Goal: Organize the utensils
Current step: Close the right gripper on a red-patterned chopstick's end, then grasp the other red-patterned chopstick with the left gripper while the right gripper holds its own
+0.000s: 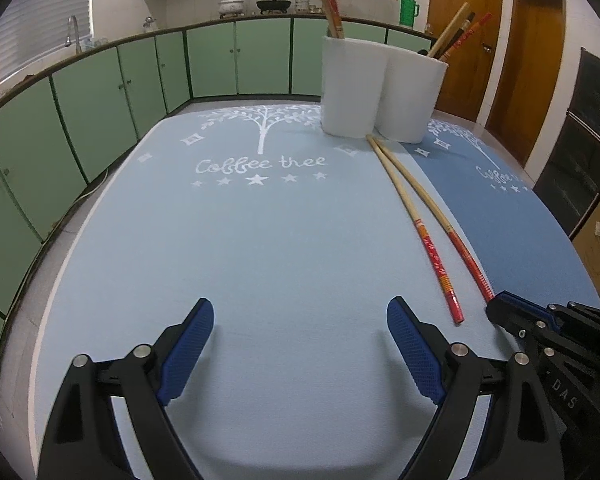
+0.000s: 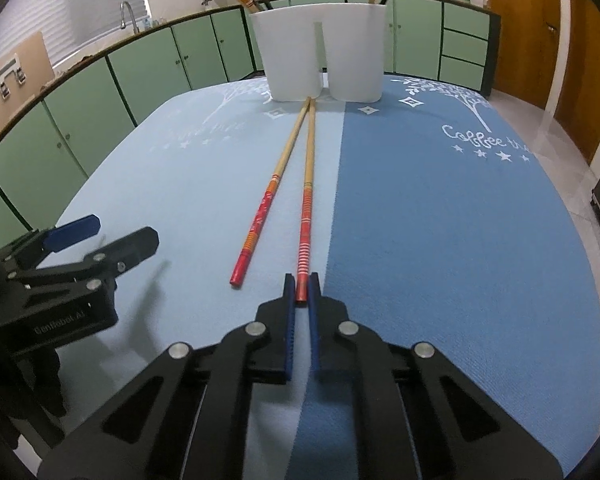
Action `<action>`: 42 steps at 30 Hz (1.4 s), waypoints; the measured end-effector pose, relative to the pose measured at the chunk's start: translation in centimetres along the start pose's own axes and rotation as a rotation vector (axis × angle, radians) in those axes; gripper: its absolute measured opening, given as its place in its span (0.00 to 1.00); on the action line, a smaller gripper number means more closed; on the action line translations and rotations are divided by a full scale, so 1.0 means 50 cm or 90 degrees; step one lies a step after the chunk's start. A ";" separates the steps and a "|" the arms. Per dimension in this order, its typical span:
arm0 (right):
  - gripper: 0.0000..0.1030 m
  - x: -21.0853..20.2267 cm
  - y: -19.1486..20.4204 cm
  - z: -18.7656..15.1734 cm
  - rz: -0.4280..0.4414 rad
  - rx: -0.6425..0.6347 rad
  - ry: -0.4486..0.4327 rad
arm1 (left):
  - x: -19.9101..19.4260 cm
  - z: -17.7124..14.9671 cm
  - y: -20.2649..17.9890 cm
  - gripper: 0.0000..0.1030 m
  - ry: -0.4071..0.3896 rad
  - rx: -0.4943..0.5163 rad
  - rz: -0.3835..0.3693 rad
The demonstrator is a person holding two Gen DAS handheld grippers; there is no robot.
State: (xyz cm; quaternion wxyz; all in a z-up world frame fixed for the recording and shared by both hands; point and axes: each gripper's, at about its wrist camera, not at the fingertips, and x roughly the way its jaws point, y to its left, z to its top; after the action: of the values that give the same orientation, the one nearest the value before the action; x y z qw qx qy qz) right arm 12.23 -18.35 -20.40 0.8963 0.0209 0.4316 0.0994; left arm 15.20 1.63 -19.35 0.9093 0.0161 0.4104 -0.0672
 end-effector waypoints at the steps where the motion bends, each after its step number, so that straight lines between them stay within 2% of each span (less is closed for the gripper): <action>1: 0.05 -0.003 -0.004 -0.001 -0.001 0.004 -0.002 | 0.000 0.000 -0.005 0.84 0.000 0.002 -0.001; 11: 0.05 -0.034 -0.082 -0.016 -0.047 0.068 -0.014 | -0.001 -0.001 -0.063 0.84 0.000 0.024 -0.029; 18: 0.05 -0.039 -0.119 -0.014 -0.049 0.077 -0.013 | 0.014 0.000 -0.119 0.80 0.012 0.046 -0.047; 27: 0.05 -0.037 -0.131 -0.012 -0.038 0.071 -0.008 | 0.031 0.005 -0.151 0.52 0.027 0.063 -0.039; 35: 0.06 -0.038 -0.146 -0.015 -0.011 0.087 -0.014 | 0.031 0.006 -0.167 0.15 0.028 0.045 -0.065; 38: 0.06 -0.043 -0.148 -0.018 -0.006 0.091 -0.016 | 0.032 0.006 -0.171 0.08 0.029 0.039 -0.071; 42: 0.06 -0.046 -0.152 -0.019 -0.001 0.092 -0.015 | 0.036 0.007 -0.176 0.08 0.034 0.035 -0.071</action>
State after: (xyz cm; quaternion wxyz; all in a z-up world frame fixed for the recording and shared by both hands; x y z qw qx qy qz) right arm 11.32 -26.29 -20.17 0.8975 0.0861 0.4272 0.0672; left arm 15.46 -7.31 -20.23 0.8922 0.0200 0.4326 -0.1283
